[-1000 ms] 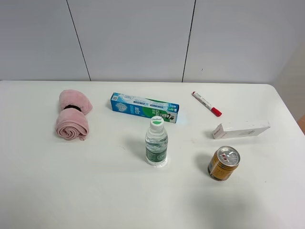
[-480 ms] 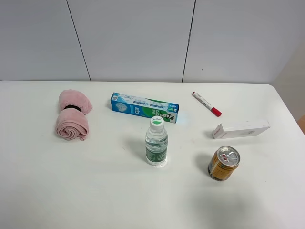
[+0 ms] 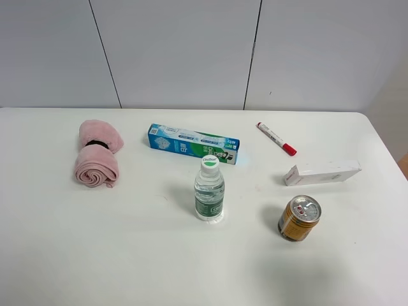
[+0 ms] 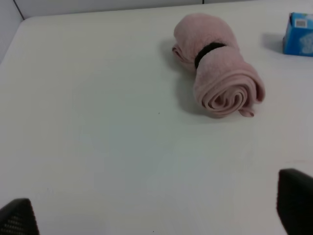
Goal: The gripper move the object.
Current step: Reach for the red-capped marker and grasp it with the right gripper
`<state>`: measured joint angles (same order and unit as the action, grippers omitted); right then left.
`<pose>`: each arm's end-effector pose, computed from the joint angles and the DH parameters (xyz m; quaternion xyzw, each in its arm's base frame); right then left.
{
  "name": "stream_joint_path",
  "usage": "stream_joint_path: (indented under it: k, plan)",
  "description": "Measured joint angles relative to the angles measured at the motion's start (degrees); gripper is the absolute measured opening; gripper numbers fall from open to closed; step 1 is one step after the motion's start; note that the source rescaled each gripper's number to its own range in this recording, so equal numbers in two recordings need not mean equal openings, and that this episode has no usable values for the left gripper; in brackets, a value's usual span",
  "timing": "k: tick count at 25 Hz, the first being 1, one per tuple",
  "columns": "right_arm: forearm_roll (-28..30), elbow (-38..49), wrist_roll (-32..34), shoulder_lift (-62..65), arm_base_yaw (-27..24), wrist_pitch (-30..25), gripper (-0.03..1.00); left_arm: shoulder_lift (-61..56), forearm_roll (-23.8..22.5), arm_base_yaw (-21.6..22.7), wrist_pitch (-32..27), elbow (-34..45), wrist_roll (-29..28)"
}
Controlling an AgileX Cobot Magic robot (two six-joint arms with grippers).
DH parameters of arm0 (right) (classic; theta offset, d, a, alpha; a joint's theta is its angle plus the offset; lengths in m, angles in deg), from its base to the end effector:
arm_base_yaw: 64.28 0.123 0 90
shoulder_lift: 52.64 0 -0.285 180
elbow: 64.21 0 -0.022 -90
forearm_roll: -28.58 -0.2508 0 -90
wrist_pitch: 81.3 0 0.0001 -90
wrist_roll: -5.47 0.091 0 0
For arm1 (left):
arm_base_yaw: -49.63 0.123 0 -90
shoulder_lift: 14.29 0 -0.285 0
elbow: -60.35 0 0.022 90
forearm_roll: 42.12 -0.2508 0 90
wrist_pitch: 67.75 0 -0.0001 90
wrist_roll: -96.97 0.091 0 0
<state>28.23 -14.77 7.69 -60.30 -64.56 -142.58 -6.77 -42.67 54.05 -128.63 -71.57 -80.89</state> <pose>-0.0038 0.0005 0.2723 0.0186 0.8587 0.0117 0.5121 -0.0067 0.0003 0.2795 -0.0171 0.8501 0.0349 0.5252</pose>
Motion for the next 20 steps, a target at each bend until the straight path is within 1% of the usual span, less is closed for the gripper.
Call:
stream_joint_path:
  k: [3,7,9,12,16,20]
  plan:
    - [1.01,-2.95,-0.26,-2.87,0.0,-3.51,1.0,0.0,0.0,0.0,0.0,0.0,0.0]
    - [5.85,-11.74,-4.62,-11.53,0.0,-7.91,1.0,0.0,0.0,0.0,0.0,0.0,0.0]
    - [8.23,-17.51,-6.52,-17.26,0.0,-8.58,1.0,0.0,0.0,0.0,0.0,0.0,0.0]
    - [10.15,-25.25,-7.65,-25.98,0.28,-8.77,1.0,0.0,0.0,0.0,0.0,0.0,-0.01]
    - [10.52,-33.09,-8.24,-37.88,0.65,-8.77,1.0,0.0,0.0,0.0,0.0,0.0,-0.01]
    - [10.52,-38.13,-9.94,-49.35,0.65,-8.77,1.0,0.0,0.0,0.0,0.0,0.0,-0.01]
